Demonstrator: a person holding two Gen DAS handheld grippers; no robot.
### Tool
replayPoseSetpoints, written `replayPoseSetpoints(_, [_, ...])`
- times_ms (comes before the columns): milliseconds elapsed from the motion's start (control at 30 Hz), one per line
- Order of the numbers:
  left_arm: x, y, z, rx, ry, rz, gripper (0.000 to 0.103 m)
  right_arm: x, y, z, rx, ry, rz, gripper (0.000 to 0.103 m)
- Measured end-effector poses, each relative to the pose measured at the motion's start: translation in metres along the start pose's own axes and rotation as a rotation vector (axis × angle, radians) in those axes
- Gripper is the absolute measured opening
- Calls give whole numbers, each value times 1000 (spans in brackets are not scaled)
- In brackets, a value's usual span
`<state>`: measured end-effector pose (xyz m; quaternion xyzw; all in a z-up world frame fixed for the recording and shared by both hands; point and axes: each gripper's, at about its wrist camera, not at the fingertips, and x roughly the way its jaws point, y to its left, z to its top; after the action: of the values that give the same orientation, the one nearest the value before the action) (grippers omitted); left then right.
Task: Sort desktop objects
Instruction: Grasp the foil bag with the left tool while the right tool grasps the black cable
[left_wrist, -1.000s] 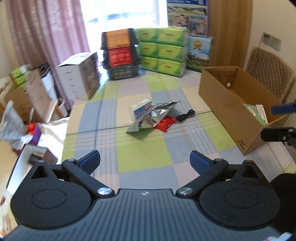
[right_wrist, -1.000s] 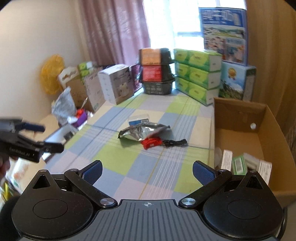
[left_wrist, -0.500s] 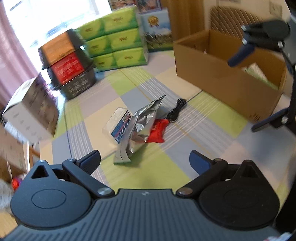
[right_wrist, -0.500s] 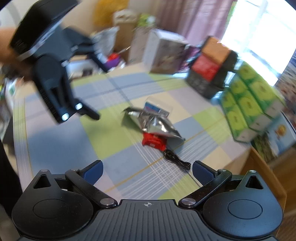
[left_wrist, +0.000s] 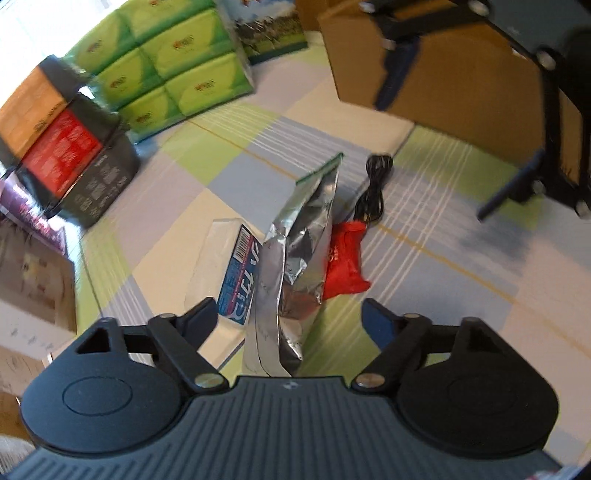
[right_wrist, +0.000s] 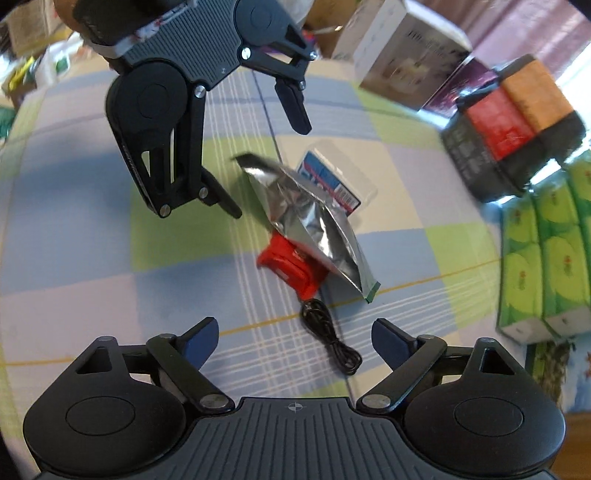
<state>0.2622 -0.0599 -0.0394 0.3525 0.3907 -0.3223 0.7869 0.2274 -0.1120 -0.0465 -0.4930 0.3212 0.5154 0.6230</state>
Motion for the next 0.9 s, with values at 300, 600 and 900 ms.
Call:
replayPoseSetpoints(300, [35, 5, -4, 27, 22, -6, 65, 60, -29, 4, -53, 137, 38, 60])
replayPoseSetpoints(600, [44, 8, -10, 11, 30, -22, 47, 93, -52, -1, 18, 185, 101, 56])
replayPoseSetpoints(900, [36, 1, -11, -46, 91, -6, 37, 94, -64, 3, 190, 251, 134, 13])
